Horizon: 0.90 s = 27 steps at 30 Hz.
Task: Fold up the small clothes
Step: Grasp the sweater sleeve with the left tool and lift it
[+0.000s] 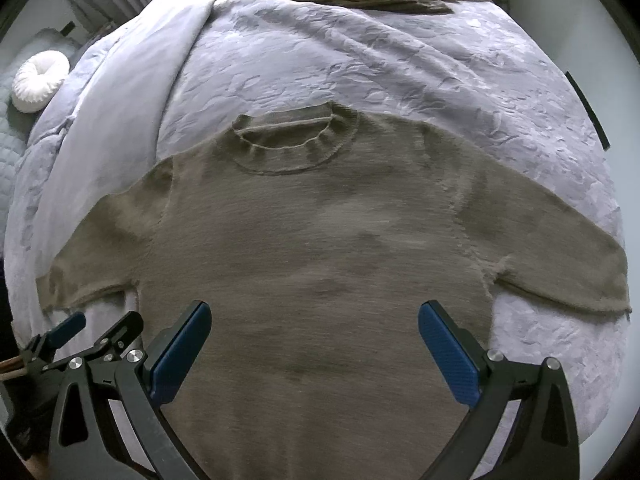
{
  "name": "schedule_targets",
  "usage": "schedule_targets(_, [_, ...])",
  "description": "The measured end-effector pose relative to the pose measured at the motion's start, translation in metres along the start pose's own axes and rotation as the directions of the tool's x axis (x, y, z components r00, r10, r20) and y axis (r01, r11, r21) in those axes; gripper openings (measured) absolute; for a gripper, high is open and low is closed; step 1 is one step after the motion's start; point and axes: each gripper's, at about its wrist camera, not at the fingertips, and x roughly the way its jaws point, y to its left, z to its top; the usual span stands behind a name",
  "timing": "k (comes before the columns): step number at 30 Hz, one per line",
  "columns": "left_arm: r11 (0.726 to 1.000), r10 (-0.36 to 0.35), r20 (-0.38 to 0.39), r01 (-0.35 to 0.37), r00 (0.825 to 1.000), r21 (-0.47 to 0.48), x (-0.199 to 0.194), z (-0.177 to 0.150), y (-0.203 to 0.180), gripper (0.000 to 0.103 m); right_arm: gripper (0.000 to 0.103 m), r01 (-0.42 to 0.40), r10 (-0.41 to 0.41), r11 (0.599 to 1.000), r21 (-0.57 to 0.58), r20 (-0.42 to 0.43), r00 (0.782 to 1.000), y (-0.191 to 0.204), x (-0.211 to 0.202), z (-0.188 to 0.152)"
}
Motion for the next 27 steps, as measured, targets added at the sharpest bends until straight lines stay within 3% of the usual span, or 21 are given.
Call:
schedule_targets(9, [0.995,-0.063,-0.023,0.061,0.998,-0.085,0.019,-0.013,0.034,0.103,0.103,-0.029,0.026,0.997,-0.075,-0.042,0.999,0.036,0.015,-0.004])
schedule_targets(14, [0.978,-0.090,0.003,0.089,0.996,-0.191,0.032,-0.020,0.082,0.103,0.103,-0.069,0.059,0.989,-0.132,-0.081,0.995,0.068,0.036,-0.010])
schedule_targets(18, [0.951,-0.059,0.059,0.075,0.996,-0.301,0.042,-0.024,0.142,0.103,0.103,-0.108,0.089,0.978,-0.180,-0.111,0.990,0.092,0.054,-0.019])
schedule_targets(21, [0.910,-0.024,0.110,0.067,0.994,-0.410,0.050,-0.028,0.196,0.103,0.103,-0.141,0.114,0.968,-0.208,-0.136,0.984,0.109,0.067,-0.027])
schedule_targets(27, [0.777,0.017,0.150,0.081,0.989,-0.624,0.081,-0.047,0.291,0.103,0.103,-0.186,0.143,0.954,-0.235,-0.189,0.971,0.133,0.095,-0.043])
